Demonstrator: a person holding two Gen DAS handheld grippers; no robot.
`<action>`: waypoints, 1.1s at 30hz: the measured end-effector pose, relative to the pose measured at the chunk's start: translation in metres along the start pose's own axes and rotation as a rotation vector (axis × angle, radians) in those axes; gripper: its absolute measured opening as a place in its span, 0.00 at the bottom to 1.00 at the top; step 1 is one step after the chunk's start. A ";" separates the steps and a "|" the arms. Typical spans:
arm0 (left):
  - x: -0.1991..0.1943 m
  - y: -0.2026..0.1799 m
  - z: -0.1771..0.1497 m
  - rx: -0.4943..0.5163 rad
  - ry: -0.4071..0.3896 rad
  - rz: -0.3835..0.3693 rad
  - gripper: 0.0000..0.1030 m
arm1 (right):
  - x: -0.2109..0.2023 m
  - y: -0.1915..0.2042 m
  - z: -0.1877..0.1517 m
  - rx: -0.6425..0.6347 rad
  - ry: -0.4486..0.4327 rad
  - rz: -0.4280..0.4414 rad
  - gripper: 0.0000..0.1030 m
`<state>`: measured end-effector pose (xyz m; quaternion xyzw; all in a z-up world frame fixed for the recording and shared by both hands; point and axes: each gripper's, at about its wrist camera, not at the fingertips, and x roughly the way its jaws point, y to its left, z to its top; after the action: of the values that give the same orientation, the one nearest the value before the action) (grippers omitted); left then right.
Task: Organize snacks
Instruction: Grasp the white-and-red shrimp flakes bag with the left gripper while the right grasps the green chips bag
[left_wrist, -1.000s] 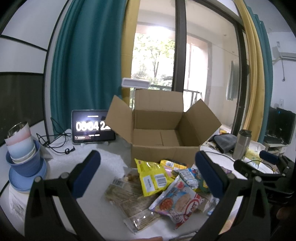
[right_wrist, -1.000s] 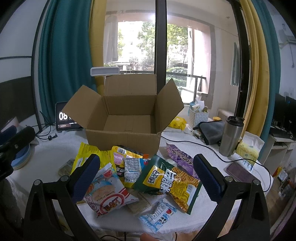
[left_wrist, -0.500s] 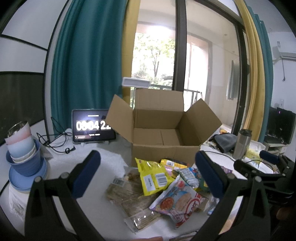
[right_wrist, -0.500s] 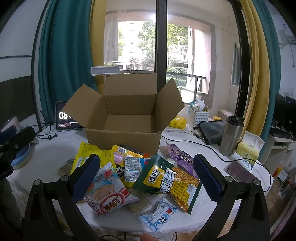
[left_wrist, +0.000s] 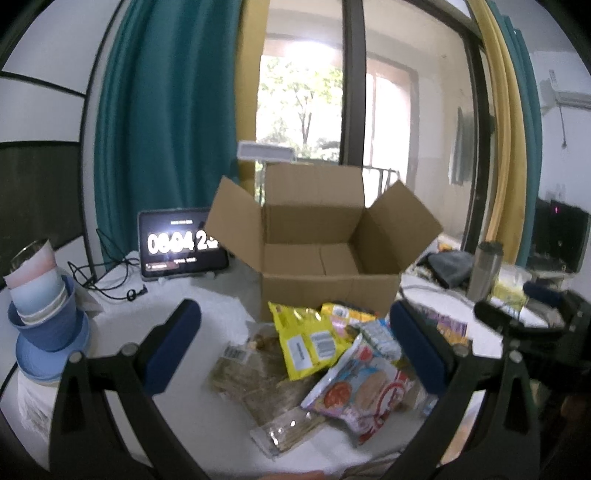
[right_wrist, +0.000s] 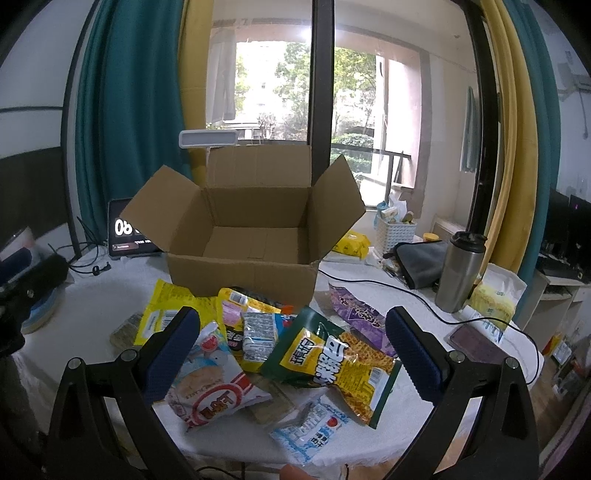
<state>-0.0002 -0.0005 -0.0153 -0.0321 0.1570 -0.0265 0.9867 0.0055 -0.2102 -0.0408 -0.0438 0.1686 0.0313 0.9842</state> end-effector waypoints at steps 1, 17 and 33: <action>0.003 0.001 -0.003 0.005 0.014 -0.002 1.00 | 0.003 -0.003 -0.002 0.000 0.002 -0.006 0.99; 0.070 0.000 -0.076 -0.036 0.296 -0.143 1.00 | 0.055 -0.034 -0.050 0.043 0.129 -0.036 0.99; 0.104 -0.074 -0.111 0.206 0.400 -0.250 1.00 | 0.088 -0.066 -0.096 0.053 0.200 -0.024 0.99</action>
<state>0.0607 -0.0865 -0.1474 0.0552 0.3403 -0.1696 0.9232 0.0621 -0.2813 -0.1550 -0.0229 0.2662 0.0106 0.9636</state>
